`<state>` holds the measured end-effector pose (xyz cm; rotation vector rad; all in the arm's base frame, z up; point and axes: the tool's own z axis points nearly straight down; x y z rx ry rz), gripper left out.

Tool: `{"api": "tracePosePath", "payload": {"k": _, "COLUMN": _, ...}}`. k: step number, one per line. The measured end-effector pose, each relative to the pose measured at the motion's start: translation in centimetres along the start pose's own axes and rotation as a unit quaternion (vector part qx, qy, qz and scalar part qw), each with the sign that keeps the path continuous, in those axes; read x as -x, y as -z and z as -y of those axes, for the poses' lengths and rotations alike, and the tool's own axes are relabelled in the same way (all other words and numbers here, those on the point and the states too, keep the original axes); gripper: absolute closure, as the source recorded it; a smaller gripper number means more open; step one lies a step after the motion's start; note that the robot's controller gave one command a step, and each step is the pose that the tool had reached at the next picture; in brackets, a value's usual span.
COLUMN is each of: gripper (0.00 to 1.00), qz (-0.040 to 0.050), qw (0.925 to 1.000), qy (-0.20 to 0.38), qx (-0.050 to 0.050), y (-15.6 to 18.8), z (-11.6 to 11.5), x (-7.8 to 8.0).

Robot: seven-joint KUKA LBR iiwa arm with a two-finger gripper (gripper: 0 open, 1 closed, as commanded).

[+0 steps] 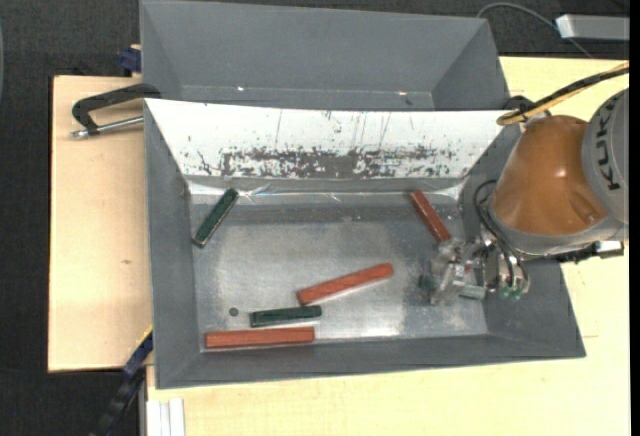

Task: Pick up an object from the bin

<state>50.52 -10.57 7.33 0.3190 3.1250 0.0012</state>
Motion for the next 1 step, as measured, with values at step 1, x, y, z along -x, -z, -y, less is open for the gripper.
{"api": "tracePosePath", "payload": {"k": 1, "gripper": 1.00, "qz": 0.0024, "qw": 1.0000, "qy": -0.001, "qx": 0.000, "y": 12.95, "z": -2.69, "x": 1.81}}
